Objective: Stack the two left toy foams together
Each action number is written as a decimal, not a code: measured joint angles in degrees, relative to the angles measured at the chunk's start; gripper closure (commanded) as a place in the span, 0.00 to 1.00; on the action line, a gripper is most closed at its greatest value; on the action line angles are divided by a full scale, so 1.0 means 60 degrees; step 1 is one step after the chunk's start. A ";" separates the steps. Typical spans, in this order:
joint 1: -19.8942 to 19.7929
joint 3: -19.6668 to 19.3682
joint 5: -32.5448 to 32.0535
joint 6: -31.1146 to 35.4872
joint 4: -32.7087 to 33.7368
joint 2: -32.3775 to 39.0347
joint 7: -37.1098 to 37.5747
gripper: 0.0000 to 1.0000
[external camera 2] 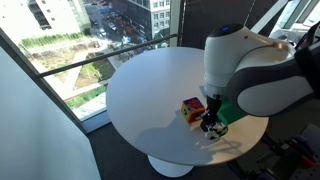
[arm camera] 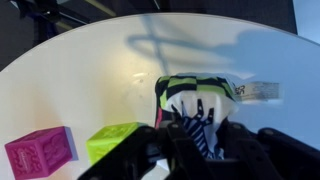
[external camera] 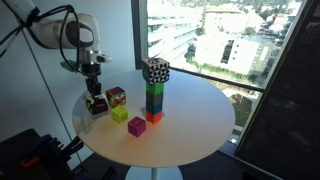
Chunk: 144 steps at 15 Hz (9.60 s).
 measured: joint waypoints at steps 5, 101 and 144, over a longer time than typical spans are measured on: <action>-0.0086 0.0000 0.0000 -0.0690 0.0224 -0.0563 -0.0029 0.92; -0.1618 -0.0495 0.0924 -0.4958 0.1237 -0.3090 -0.2780 0.00; -0.2074 -0.0684 0.1592 -0.4374 -0.0125 -0.6913 -0.4549 0.00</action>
